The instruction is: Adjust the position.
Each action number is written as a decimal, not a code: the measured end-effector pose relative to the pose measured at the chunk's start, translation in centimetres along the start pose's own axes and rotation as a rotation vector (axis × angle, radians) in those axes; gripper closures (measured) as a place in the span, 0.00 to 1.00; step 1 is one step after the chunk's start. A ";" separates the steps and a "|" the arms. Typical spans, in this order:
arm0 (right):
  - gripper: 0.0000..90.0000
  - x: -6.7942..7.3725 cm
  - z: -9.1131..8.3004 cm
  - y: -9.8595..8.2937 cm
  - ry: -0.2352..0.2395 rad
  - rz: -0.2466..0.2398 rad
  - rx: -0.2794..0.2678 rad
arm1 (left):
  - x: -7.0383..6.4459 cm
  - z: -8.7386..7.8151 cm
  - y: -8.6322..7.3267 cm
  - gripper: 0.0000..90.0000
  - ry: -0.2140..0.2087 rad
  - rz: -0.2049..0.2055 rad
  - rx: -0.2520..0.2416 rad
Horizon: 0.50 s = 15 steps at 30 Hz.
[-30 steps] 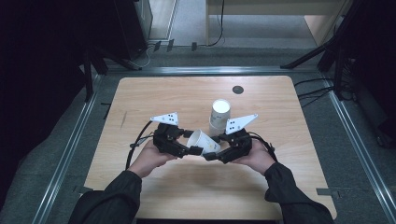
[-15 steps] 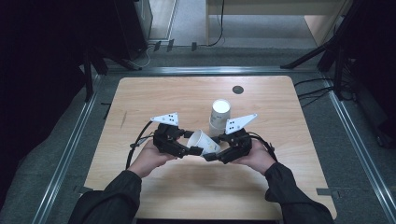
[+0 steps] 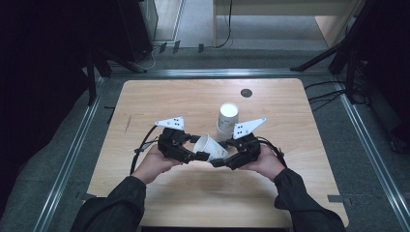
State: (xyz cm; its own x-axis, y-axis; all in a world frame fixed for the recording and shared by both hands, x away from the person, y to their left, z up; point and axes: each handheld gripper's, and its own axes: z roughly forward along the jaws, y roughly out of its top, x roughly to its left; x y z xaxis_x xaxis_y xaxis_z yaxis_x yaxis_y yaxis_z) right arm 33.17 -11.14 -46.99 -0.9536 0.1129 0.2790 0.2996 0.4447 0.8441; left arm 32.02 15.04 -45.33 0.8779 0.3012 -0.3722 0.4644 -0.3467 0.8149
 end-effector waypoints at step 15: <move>0.32 0.0 0.1 -0.2 -0.018 0.000 0.024 | 0.2 -0.8 0.1 0.25 0.008 -0.003 -0.011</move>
State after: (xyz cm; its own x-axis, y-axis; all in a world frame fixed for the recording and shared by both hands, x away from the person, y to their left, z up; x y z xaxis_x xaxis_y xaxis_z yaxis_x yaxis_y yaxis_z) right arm 33.16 -11.18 -47.18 -0.9541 0.1287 0.2703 0.2988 0.4656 0.8330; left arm 32.13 15.79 -44.92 0.8755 0.3093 -0.3713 0.4658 -0.3355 0.8188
